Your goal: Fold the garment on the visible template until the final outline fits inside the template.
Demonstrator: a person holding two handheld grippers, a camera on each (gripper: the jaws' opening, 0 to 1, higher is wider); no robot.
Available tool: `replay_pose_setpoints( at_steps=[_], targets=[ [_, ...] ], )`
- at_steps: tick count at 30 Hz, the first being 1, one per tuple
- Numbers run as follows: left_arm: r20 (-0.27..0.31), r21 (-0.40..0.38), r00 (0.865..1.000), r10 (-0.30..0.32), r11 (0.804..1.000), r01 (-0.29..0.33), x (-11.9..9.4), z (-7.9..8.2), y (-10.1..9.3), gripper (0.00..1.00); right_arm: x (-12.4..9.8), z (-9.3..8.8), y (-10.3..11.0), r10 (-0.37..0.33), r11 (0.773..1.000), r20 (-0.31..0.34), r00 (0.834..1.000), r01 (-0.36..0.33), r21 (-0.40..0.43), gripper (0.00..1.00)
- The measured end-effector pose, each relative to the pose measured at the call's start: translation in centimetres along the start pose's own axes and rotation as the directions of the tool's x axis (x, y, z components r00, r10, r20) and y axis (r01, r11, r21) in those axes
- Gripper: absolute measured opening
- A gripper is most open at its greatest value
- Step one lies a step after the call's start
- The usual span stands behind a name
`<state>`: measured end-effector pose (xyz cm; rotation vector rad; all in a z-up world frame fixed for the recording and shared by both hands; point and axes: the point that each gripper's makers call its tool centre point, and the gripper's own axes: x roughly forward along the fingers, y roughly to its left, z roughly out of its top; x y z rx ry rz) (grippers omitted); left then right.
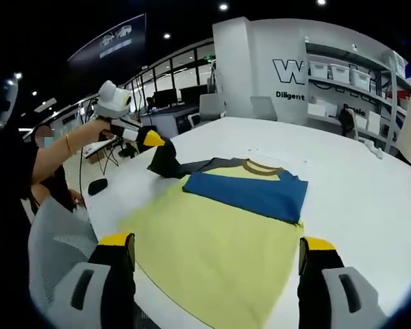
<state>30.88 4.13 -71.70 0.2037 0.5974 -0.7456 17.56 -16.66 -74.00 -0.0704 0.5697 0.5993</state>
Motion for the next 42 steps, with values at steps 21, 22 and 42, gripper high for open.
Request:
replay_pose_setpoints(
  at_steps=[21, 22, 42],
  targets=[
    [-0.024, 0.078, 0.99, -0.14, 0.987, 0.142, 4.0, 5.8, -6.3, 0.0, 0.1, 0.1, -0.1, 0.001, 1.0, 0.019, 1.0, -0.001, 0.025, 0.98],
    [-0.024, 0.084, 0.989, -0.143, 0.986, 0.144, 4.2, 6.0, -6.5, 0.0, 0.2, 0.1, -0.1, 0.003, 1.0, 0.022, 1.0, -0.003, 0.026, 0.98],
    [-0.066, 0.051, 0.97, -0.236, 0.97, 0.239, 9.5, 8.3, -10.8, 0.0, 2.5, 1.4, -0.4, 0.031, 0.997, 0.065, 0.997, -0.035, 0.074, 0.91]
  ],
)
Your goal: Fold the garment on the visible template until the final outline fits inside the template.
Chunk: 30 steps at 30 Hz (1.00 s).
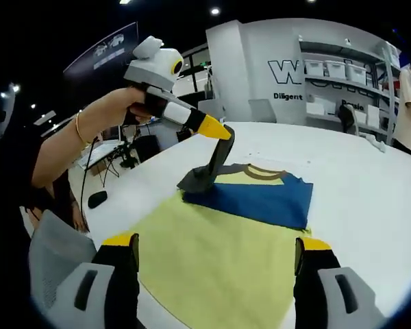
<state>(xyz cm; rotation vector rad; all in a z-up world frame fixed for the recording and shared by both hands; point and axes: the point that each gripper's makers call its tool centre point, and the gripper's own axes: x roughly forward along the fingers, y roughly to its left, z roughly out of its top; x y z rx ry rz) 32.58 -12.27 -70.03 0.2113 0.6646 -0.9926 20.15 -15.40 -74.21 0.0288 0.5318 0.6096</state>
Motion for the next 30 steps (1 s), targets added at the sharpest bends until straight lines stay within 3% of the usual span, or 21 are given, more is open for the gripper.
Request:
replay_pose_setpoints(
  at_steps=[7, 17, 24, 30],
  targets=[
    [-0.002, -0.012, 1.0, -0.015, 1.0, 0.015, 1.7, 0.8, -0.2, 0.0, 1.8, 2.1, 0.0, 0.024, 1.0, 0.053, 0.998, -0.024, 0.011, 0.79],
    [-0.017, -0.03, 0.999, -0.045, 0.999, 0.044, 3.7, 0.7, -0.7, 0.0, 4.6, 4.7, -1.9, -0.017, 1.0, 0.099, 0.995, 0.019, -0.019, 0.57],
    [-0.023, -0.063, 0.998, -0.057, 0.996, 0.055, 5.9, 0.9, -0.9, 0.0, 5.9, 4.7, -4.9, -0.107, 0.993, 0.08, 0.991, 0.111, -0.042, 0.29],
    [-0.048, -0.078, 0.996, -0.071, 0.995, 0.067, 8.1, 0.2, -1.3, 0.0, 6.8, 4.1, -7.4, -0.169, 0.986, 0.061, 0.984, 0.169, 0.013, 0.15]
  ],
)
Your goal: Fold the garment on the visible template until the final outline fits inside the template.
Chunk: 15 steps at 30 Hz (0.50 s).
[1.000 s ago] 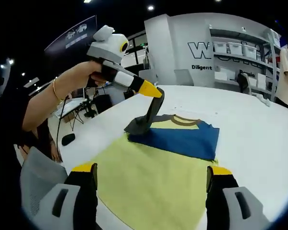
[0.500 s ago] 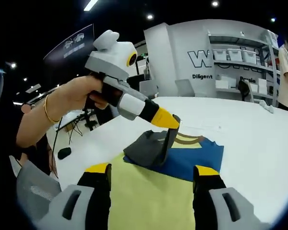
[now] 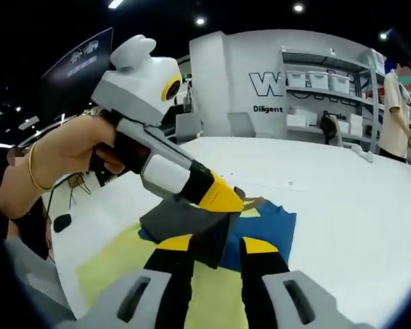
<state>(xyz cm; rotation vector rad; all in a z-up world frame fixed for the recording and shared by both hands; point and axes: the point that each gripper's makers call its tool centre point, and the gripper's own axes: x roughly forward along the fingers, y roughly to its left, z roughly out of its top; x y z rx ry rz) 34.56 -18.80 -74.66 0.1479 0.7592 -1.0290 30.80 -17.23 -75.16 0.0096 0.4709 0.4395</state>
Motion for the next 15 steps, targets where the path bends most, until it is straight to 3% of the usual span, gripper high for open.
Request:
replay_pose_setpoints(
  at_steps=[5, 15],
  targets=[
    [-0.024, -0.01, 1.0, -0.009, 1.0, 0.008, 1.4, -0.9, 0.2, 0.0, 0.8, -0.9, -1.1, -0.021, 1.0, -0.024, 0.999, 0.021, 0.017, 0.0],
    [-0.041, -0.008, 0.999, -0.011, 1.0, 0.011, 4.1, -1.7, 0.8, 0.0, 1.8, -2.4, -3.2, -0.06, 0.998, -0.07, 0.996, 0.062, 0.022, 0.0]
  ],
)
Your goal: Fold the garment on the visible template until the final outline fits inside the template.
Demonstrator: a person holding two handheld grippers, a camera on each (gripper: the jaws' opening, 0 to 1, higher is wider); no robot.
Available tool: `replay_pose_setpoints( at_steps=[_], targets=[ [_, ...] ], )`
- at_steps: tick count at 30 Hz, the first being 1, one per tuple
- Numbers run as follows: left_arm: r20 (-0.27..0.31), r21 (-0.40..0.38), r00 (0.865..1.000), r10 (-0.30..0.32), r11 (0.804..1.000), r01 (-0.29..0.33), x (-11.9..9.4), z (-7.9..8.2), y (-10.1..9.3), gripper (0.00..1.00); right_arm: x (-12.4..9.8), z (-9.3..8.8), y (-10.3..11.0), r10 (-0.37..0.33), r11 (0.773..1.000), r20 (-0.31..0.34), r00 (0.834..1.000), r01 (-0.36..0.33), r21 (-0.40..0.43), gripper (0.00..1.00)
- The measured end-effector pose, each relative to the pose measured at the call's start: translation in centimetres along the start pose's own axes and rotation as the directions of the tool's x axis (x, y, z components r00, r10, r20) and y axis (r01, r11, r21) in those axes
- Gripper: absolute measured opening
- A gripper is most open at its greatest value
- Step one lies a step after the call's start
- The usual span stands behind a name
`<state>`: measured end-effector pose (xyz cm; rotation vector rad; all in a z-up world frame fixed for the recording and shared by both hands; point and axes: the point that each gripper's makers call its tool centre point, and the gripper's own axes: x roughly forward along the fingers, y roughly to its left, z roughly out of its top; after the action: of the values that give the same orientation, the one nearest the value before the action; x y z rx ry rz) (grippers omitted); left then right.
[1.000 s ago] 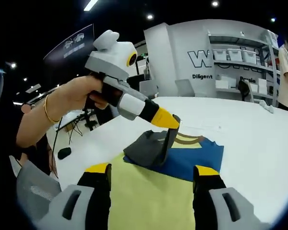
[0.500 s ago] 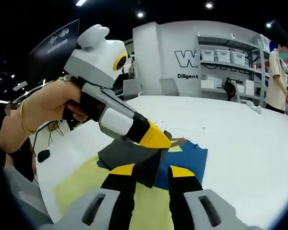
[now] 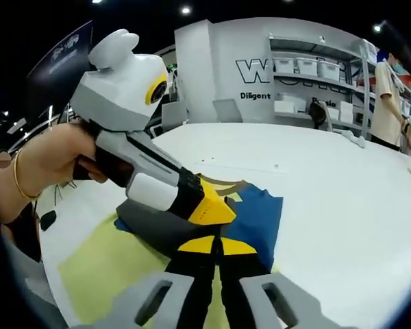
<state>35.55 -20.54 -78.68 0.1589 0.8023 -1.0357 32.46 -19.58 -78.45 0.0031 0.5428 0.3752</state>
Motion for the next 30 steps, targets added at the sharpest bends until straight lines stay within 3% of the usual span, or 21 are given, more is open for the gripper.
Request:
replay_pose_setpoints(
  at_steps=[2, 7, 11, 17, 23, 30],
  targets=[
    [0.0, 0.001, 1.0, -0.003, 1.0, 0.003, 0.4, 0.0, 0.1, 0.0, 0.1, -0.2, -0.2, -0.007, 1.0, -0.006, 1.0, 0.007, 0.0, 0.0],
    [0.009, 0.1, 1.0, -0.011, 0.995, 0.01, 1.8, -0.3, 0.5, 0.01, 1.1, -1.5, -2.3, -0.049, 0.999, -0.046, 0.998, 0.05, 0.017, 0.0],
    [0.013, 0.147, 1.0, 0.007, 0.989, -0.009, 1.7, -0.3, 1.4, 0.0, 1.7, -2.2, -2.8, -0.051, 0.999, -0.071, 0.996, 0.052, 0.012, 0.0],
    [0.05, 0.15, 0.999, 0.022, 0.988, -0.029, 0.9, 0.2, 2.9, 0.04, 2.4, -3.0, -3.3, -0.05, 0.999, -0.095, 0.994, 0.051, 0.002, 0.0],
    [0.041, 0.178, 0.997, 0.063, 0.982, -0.069, 0.0, 0.2, 5.7, 0.12, 2.0, -4.1, -3.5, -0.068, 0.997, -0.151, 0.986, 0.072, 0.021, 0.0],
    [0.016, 0.202, 0.99, 0.138, 0.97, -0.138, -2.5, -1.1, 9.7, 0.16, 2.2, -5.2, -3.4, -0.069, 0.997, -0.183, 0.981, 0.076, 0.03, 0.0]
  ],
)
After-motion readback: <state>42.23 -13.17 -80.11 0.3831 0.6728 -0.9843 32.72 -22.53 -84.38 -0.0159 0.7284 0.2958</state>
